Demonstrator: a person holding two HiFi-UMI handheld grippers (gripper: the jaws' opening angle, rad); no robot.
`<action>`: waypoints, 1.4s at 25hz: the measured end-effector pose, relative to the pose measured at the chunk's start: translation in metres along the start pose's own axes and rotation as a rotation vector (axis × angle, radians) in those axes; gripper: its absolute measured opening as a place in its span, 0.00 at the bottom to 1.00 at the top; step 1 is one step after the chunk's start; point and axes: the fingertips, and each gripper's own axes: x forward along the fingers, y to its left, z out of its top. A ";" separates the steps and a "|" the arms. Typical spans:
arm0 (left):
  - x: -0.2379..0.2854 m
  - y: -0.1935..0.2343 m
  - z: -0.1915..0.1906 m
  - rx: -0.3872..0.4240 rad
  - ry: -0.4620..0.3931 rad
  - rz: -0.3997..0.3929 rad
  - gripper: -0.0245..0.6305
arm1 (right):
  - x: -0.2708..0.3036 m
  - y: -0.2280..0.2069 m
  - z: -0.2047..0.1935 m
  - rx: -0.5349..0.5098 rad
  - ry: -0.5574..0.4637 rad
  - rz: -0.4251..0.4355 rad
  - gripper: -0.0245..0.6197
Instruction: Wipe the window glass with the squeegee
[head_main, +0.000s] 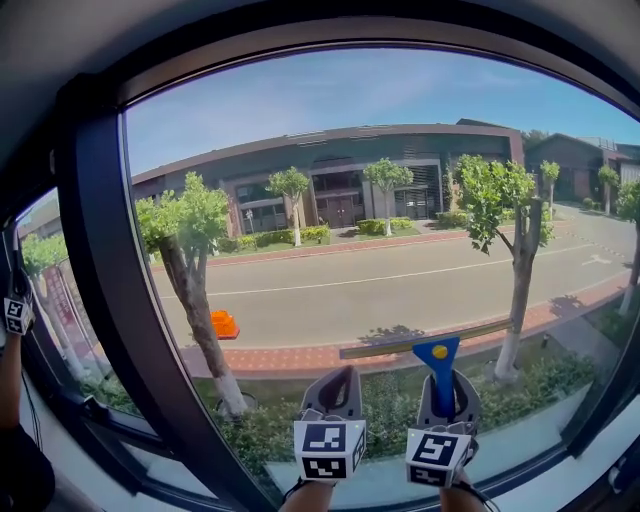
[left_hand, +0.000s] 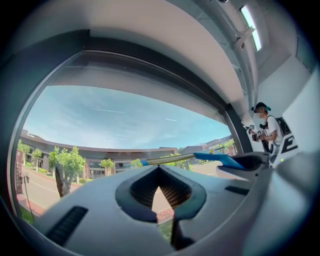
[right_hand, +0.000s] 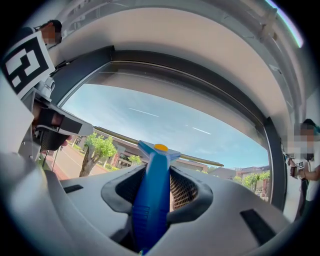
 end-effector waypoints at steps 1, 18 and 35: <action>-0.001 0.001 -0.002 -0.006 0.002 0.008 0.04 | -0.001 0.000 -0.001 -0.002 0.003 -0.001 0.25; -0.025 -0.001 -0.016 -0.014 0.063 0.083 0.04 | -0.006 0.007 -0.049 -0.121 0.093 0.038 0.26; -0.079 0.031 -0.022 0.020 0.110 0.206 0.04 | -0.006 0.007 -0.059 -0.116 0.093 0.033 0.26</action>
